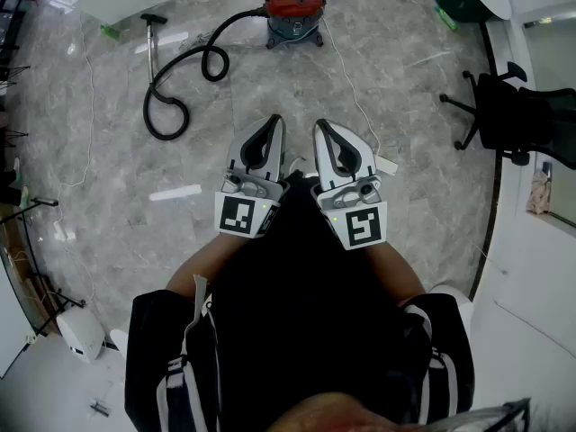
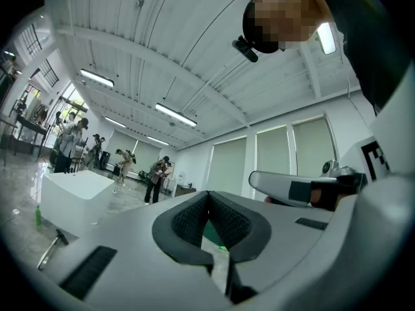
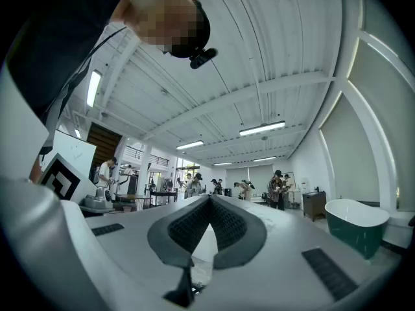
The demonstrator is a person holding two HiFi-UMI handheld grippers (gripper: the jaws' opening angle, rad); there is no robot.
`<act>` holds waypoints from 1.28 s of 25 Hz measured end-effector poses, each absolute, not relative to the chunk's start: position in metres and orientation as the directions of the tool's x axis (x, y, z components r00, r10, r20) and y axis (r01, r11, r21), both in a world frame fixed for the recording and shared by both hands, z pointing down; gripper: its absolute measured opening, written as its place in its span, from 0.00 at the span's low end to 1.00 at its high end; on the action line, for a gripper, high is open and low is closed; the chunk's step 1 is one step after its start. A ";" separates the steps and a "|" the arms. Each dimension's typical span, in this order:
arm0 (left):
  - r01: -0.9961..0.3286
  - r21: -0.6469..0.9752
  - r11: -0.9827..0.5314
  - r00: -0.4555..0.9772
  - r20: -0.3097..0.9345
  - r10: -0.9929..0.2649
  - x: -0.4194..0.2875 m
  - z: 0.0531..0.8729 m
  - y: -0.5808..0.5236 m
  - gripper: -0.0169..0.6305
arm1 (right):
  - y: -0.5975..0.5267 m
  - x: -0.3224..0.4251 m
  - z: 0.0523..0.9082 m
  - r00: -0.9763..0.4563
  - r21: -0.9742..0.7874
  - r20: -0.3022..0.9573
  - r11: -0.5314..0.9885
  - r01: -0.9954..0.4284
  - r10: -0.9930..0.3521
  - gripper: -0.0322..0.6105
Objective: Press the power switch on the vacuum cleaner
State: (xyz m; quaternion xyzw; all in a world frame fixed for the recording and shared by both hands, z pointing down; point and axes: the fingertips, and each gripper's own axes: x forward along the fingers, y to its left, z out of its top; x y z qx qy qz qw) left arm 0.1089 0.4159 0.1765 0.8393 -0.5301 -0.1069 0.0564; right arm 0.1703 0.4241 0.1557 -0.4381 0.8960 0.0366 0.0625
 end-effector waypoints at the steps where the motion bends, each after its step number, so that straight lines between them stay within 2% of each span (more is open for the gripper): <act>1: -0.876 0.208 -0.434 0.417 -0.124 -0.901 0.112 0.177 0.417 0.06 | 0.424 0.173 0.156 -0.609 0.006 -0.143 0.614 -0.789 -0.781 0.08; 12: -0.892 0.221 -0.394 0.383 -0.092 -0.919 0.122 0.198 0.425 0.06 | 0.431 0.203 0.169 -0.577 -0.044 -0.147 0.588 -0.807 -0.803 0.08; 24: -0.935 0.227 -0.273 0.270 -0.042 -0.962 0.109 0.208 0.437 0.06 | 0.434 0.227 0.195 -0.574 -0.102 -0.050 0.576 -0.811 -0.817 0.08; 32: -0.937 0.199 -0.286 0.294 0.013 -0.956 0.115 0.219 0.431 0.06 | 0.429 0.239 0.204 -0.568 -0.139 -0.013 0.564 -0.814 -0.823 0.08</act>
